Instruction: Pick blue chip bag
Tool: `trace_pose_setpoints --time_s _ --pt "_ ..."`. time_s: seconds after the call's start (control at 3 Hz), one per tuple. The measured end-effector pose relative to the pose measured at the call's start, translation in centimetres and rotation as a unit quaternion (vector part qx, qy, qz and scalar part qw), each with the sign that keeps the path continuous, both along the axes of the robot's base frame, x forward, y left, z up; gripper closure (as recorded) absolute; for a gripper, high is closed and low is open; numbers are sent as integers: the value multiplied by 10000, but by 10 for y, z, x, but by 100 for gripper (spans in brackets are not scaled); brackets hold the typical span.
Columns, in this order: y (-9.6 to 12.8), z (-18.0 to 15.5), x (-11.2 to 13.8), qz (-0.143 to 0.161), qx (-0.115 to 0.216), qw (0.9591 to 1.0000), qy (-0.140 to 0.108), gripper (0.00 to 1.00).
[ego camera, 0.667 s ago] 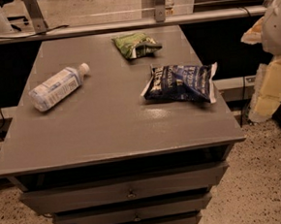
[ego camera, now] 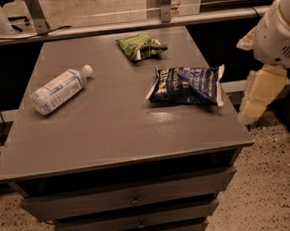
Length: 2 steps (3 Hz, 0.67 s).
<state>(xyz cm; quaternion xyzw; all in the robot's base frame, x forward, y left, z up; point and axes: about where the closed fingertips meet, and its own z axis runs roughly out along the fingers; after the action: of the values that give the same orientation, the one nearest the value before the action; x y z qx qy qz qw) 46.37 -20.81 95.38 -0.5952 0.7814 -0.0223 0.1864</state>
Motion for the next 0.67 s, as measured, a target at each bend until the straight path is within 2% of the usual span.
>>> trace_pose_setpoints --time_s 0.67 --pt "34 -56 86 -121 765 9968 -194 0"
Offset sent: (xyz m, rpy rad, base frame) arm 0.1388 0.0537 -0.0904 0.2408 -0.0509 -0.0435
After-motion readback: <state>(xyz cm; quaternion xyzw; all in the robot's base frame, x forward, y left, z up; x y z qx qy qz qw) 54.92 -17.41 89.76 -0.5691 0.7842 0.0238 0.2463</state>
